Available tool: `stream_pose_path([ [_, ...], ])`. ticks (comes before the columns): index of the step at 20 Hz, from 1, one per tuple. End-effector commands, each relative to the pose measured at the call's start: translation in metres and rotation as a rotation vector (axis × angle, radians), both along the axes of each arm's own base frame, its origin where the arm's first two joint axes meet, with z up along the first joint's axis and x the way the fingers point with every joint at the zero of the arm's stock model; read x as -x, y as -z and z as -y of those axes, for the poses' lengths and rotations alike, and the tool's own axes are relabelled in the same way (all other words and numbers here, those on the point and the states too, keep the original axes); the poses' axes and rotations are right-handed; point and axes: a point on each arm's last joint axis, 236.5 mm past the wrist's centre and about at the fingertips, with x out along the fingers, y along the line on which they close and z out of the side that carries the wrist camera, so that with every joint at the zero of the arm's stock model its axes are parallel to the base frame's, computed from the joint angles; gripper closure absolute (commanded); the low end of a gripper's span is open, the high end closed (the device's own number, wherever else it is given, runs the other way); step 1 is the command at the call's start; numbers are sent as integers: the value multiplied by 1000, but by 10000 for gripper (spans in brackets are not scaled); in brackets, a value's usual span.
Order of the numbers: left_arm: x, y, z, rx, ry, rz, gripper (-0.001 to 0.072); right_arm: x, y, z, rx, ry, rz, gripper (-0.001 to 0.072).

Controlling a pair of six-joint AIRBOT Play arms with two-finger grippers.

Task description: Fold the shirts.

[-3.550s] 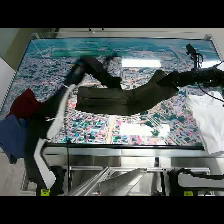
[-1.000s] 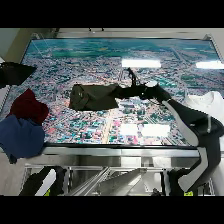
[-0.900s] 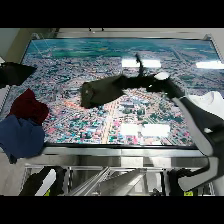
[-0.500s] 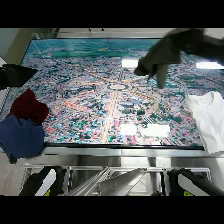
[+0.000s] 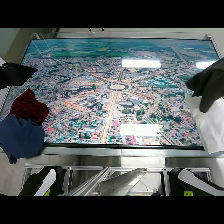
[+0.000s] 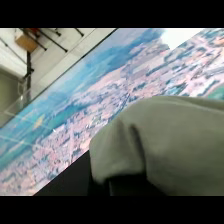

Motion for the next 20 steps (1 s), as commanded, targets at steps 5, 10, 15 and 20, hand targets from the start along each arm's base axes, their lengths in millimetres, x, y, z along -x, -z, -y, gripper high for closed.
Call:
stream_pose_path([
  [5, -32, 37, -10, 60, -18, -126, 687, -3, -59, 61, -209, 202, 136, 689],
  [10, -32, 54, 20, 47, 92, -173, 687, 128, 105, 93, -74, 370, -679, 692],
  [15, -16, 56, 68, 8, 252, -159, 687, 281, 190, 79, -157, 581, -1074, 689],
  [20, -4, 56, 96, -2, 336, -153, 687, 328, 258, 72, -256, 585, -1162, 684],
])
